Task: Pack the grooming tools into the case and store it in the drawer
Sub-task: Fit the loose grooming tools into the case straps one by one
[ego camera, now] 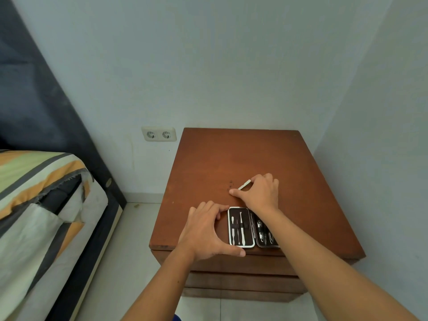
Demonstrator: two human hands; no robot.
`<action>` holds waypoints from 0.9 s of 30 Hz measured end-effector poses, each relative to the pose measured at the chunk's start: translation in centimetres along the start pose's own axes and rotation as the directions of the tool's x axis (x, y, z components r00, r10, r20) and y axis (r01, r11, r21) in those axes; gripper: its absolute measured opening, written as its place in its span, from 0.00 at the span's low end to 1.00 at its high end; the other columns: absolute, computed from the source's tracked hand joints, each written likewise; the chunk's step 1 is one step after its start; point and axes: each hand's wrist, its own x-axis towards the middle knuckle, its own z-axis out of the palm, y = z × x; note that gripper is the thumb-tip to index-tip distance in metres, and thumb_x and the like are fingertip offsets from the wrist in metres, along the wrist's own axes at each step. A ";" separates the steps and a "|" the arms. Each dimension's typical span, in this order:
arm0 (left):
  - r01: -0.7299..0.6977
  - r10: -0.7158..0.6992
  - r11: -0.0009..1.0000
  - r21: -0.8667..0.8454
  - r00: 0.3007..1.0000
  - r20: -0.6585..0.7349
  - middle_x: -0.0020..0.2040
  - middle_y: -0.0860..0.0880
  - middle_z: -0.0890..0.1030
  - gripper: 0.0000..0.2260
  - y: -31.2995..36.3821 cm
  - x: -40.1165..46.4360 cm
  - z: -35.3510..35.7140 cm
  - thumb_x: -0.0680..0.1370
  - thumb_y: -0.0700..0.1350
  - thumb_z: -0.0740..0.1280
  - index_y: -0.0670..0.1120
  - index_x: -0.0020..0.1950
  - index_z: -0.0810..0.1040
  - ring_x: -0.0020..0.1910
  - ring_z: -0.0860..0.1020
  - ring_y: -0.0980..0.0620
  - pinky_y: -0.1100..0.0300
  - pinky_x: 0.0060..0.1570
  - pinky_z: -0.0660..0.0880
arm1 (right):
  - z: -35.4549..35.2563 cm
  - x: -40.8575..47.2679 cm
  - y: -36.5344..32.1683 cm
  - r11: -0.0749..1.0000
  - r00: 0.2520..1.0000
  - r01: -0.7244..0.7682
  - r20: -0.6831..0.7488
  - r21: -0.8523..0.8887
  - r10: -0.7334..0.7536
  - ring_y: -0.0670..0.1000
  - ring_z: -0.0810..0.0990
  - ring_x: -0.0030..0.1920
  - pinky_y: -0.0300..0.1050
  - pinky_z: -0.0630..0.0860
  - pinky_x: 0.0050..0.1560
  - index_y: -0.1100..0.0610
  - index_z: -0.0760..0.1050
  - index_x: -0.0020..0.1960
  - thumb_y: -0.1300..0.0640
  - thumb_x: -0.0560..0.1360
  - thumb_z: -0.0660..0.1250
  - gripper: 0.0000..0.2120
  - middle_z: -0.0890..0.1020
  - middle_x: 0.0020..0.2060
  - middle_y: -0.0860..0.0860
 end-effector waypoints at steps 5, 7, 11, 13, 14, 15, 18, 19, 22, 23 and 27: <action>0.003 -0.003 1.000 0.000 1.000 0.004 0.52 0.66 0.68 0.51 0.0 -0.1 0.0 0.54 0.81 0.74 0.59 0.72 0.71 0.53 0.68 0.62 0.57 0.61 0.66 | 0.5 0.2 0.5 0.966 0.999 0.002 0.033 0.258 -0.011 0.52 0.76 0.59 0.50 0.75 0.59 0.51 0.79 0.60 0.43 0.65 0.84 0.29 0.82 0.52 0.47; 0.004 -0.004 1.000 -0.002 1.000 0.003 0.52 0.66 0.68 0.52 0.1 0.0 0.0 0.54 0.81 0.74 0.59 0.73 0.71 0.53 0.67 0.63 0.57 0.61 0.66 | 0.1 0.2 1.0 0.912 0.999 0.014 0.039 0.410 -0.033 0.49 0.82 0.49 0.50 0.77 0.53 0.49 0.78 0.57 0.50 0.68 0.83 0.21 0.86 0.41 0.44; 0.003 -0.003 1.000 0.011 1.000 -0.004 0.51 0.66 0.68 0.52 0.0 0.0 0.0 0.53 0.82 0.73 0.59 0.73 0.71 0.53 0.67 0.63 0.58 0.60 0.65 | -1.9 -0.8 2.3 0.821 0.983 0.087 0.087 0.564 -0.164 0.48 0.85 0.40 0.45 0.78 0.51 0.43 0.78 0.57 0.56 0.74 0.79 0.17 0.87 0.35 0.48; -0.001 0.001 1.000 0.014 1.000 -0.004 0.51 0.66 0.68 0.52 0.0 0.0 0.0 0.53 0.82 0.73 0.59 0.73 0.71 0.53 0.67 0.62 0.58 0.59 0.64 | -2.9 -1.7 3.1 0.796 0.962 0.117 0.131 0.594 -0.239 0.51 0.87 0.42 0.46 0.79 0.54 0.40 0.76 0.57 0.55 0.74 0.79 0.18 0.88 0.37 0.49; -0.003 0.003 1.000 0.016 1.000 -0.005 0.51 0.66 0.68 0.53 -0.1 0.0 0.0 0.53 0.82 0.73 0.59 0.73 0.71 0.53 0.67 0.63 0.59 0.58 0.64 | -3.4 -2.1 3.5 0.794 0.949 0.127 0.159 0.595 -0.271 0.52 0.87 0.42 0.47 0.79 0.54 0.40 0.76 0.57 0.54 0.74 0.79 0.18 0.88 0.37 0.49; -0.006 0.006 1.000 0.017 1.000 -0.003 0.51 0.66 0.68 0.53 -0.1 0.0 0.1 0.53 0.82 0.73 0.59 0.73 0.71 0.53 0.67 0.63 0.59 0.57 0.63 | -3.8 -2.5 3.8 0.800 0.936 0.134 0.192 0.585 -0.297 0.51 0.87 0.41 0.48 0.80 0.53 0.40 0.76 0.56 0.54 0.74 0.79 0.17 0.89 0.38 0.49; -0.006 0.006 1.000 0.010 1.000 0.000 0.51 0.66 0.67 0.53 0.0 0.0 0.0 0.53 0.82 0.73 0.59 0.73 0.71 0.53 0.66 0.64 0.59 0.57 0.63 | -4.5 -3.3 4.5 0.818 0.901 0.159 0.257 0.553 -0.350 0.49 0.85 0.38 0.47 0.81 0.47 0.41 0.76 0.57 0.52 0.75 0.78 0.15 0.89 0.39 0.48; -0.005 0.005 1.000 0.009 1.000 0.001 0.51 0.66 0.67 0.53 0.0 0.0 0.0 0.53 0.82 0.73 0.59 0.73 0.71 0.53 0.66 0.64 0.59 0.58 0.63 | -4.5 -3.5 4.6 0.818 0.892 0.171 0.265 0.549 -0.365 0.48 0.84 0.36 0.46 0.80 0.46 0.41 0.77 0.57 0.52 0.75 0.78 0.15 0.89 0.39 0.47; -0.003 0.002 1.000 0.014 1.000 0.004 0.51 0.66 0.67 0.52 0.1 -0.1 -0.1 0.53 0.82 0.73 0.59 0.73 0.71 0.52 0.66 0.62 0.58 0.58 0.63 | -4.0 -3.8 4.9 0.812 0.888 0.210 0.241 0.545 -0.392 0.44 0.76 0.33 0.43 0.76 0.43 0.42 0.79 0.56 0.53 0.74 0.79 0.15 0.88 0.38 0.47; -0.002 0.002 1.000 0.013 1.000 0.004 0.51 0.66 0.67 0.52 0.1 -0.1 -0.1 0.53 0.82 0.73 0.59 0.73 0.71 0.52 0.67 0.62 0.59 0.58 0.63 | -3.8 -3.9 4.9 0.814 0.891 0.215 0.232 0.540 -0.390 0.43 0.75 0.33 0.42 0.75 0.42 0.42 0.79 0.56 0.53 0.74 0.79 0.15 0.88 0.38 0.47; -0.001 0.001 1.000 0.010 1.000 0.001 0.51 0.66 0.67 0.52 0.2 -0.1 -0.1 0.53 0.81 0.73 0.59 0.73 0.71 0.52 0.67 0.62 0.59 0.59 0.64 | -3.3 -4.0 5.5 0.838 0.882 0.305 0.199 0.452 -0.428 0.43 0.73 0.36 0.39 0.74 0.42 0.40 0.79 0.57 0.49 0.72 0.80 0.17 0.85 0.42 0.44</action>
